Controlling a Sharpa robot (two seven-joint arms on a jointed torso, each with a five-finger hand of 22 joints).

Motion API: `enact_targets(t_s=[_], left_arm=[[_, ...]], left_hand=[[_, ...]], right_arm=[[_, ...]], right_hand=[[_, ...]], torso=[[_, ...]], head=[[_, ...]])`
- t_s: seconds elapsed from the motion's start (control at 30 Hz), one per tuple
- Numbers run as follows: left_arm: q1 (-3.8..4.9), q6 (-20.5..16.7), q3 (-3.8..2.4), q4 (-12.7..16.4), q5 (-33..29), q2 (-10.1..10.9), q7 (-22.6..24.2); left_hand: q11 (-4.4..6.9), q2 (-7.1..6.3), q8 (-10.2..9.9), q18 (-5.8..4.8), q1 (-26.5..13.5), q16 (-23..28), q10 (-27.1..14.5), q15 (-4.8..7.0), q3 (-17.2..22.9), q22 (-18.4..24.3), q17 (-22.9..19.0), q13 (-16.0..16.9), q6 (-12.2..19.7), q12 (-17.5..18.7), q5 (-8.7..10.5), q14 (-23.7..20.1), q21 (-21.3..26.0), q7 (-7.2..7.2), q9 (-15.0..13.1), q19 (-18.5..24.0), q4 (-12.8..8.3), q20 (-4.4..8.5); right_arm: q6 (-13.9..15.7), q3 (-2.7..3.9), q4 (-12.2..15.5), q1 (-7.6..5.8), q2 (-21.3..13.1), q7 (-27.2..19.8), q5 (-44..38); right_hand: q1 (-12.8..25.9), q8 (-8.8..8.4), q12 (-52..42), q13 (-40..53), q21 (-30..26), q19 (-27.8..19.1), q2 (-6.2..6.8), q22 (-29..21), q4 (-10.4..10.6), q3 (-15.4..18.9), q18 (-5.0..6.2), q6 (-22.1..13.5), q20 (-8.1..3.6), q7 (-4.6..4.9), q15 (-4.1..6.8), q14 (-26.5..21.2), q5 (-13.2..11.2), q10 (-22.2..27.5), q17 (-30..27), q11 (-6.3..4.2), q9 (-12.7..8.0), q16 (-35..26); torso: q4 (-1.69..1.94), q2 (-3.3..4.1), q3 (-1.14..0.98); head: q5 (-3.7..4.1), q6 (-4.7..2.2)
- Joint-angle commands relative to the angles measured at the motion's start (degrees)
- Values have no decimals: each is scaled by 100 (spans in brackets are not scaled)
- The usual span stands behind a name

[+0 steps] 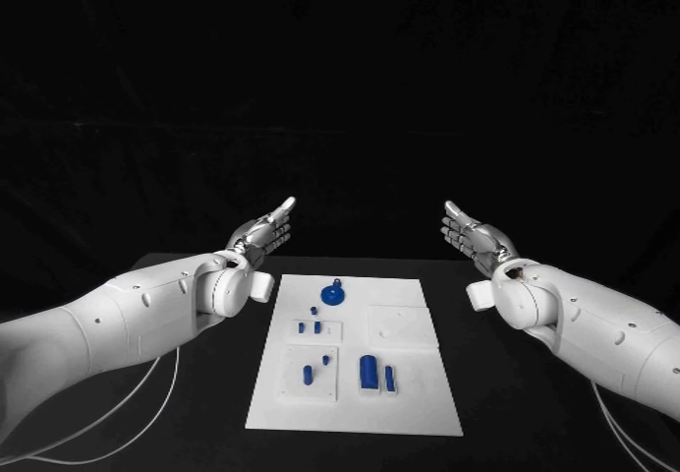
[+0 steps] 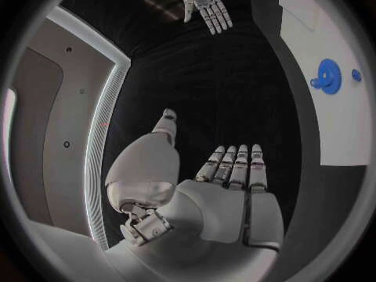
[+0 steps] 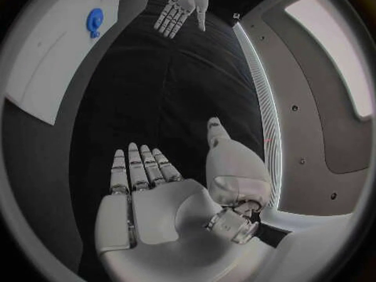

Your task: Assemble the parts on the task board

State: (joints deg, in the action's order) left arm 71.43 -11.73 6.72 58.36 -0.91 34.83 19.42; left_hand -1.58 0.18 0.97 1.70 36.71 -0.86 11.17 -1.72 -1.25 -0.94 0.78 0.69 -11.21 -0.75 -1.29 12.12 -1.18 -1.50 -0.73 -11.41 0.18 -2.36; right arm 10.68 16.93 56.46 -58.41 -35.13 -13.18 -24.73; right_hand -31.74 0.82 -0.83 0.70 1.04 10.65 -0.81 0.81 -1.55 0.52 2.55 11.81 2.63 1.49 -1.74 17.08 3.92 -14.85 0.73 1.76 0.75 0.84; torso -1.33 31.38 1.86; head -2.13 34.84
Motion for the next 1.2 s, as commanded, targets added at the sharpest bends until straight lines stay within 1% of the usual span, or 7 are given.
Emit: enact_targets(t_s=[0.03,0.1,0.13,0.37,0.57,0.77,1.2], left_arm=[[-116,-603,-65,348,23,103,232],[-223,-880,-129,643,30,196,317],[-312,-1114,-183,893,36,274,388],[-779,-2331,-463,2192,67,682,760],[-1038,-3005,-618,2911,85,908,966],[-1127,-3236,-672,3157,91,986,1037],[-1127,-3238,-672,3160,91,986,1037]], left_hand=[[158,-18,-97,-170,-3671,86,-1117,172,125,94,-78,-69,1121,75,129,-1212,118,150,73,1141,-18,236],[158,-18,-97,-170,-3671,86,-1117,172,125,94,-78,-69,1121,75,129,-1212,118,150,73,1141,-18,236],[158,-18,-97,-170,-3671,86,-1117,172,125,94,-78,-69,1121,75,129,-1212,118,150,73,1141,-18,236],[158,-18,-97,-170,-3671,86,-1117,172,125,94,-78,-69,1121,75,129,-1212,118,150,73,1141,-18,236],[158,-18,-97,-170,-3671,86,-1117,172,125,94,-78,-69,1121,75,129,-1212,118,150,73,1141,-18,236],[158,-18,-97,-170,-3671,86,-1117,172,125,94,-78,-69,1121,75,129,-1212,118,150,73,1141,-18,236],[158,-18,-97,-170,-3671,86,-1117,172,125,94,-78,-69,1121,75,129,-1212,118,150,73,1141,-18,236]], right_arm=[[576,-150,377,-21,-84,-332,436],[852,-304,673,-36,-171,-465,639],[1084,-433,923,-49,-244,-576,810],[2317,-1121,2246,-118,-633,-1168,1717],[3046,-1527,3029,-159,-862,-1518,2254],[3332,-1687,3336,-174,-953,-1655,2464],[3344,-1693,3349,-175,-956,-1661,2473]], right_hand=[[3174,-82,83,-70,-104,-1065,81,-81,155,-52,-255,-1181,-263,-149,174,-1708,-392,1485,-73,-176,-75,-84],[3174,-82,83,-70,-104,-1065,81,-81,155,-52,-255,-1181,-263,-149,174,-1708,-392,1485,-73,-176,-75,-84],[3174,-82,83,-70,-104,-1065,81,-81,155,-52,-255,-1181,-263,-149,174,-1708,-392,1485,-73,-176,-75,-84],[3174,-82,83,-70,-104,-1065,81,-81,155,-52,-255,-1181,-263,-149,174,-1708,-392,1485,-73,-176,-75,-84],[3174,-82,83,-70,-104,-1065,81,-81,155,-52,-255,-1181,-263,-149,174,-1708,-392,1485,-73,-176,-75,-84],[3174,-82,83,-70,-104,-1065,81,-81,155,-52,-255,-1181,-263,-149,174,-1708,-392,1485,-73,-176,-75,-84],[3174,-82,83,-70,-104,-1065,81,-81,155,-52,-255,-1181,-263,-149,174,-1708,-392,1485,-73,-176,-75,-84]], torso=[[108,-16,-151],[127,-19,-177],[133,-20,-185],[133,-20,-186],[133,-20,-186],[133,-20,-186],[133,-20,-186]], head=[[167,-36],[201,-44],[212,-46],[213,-47],[213,-47],[213,-47],[213,-47]])
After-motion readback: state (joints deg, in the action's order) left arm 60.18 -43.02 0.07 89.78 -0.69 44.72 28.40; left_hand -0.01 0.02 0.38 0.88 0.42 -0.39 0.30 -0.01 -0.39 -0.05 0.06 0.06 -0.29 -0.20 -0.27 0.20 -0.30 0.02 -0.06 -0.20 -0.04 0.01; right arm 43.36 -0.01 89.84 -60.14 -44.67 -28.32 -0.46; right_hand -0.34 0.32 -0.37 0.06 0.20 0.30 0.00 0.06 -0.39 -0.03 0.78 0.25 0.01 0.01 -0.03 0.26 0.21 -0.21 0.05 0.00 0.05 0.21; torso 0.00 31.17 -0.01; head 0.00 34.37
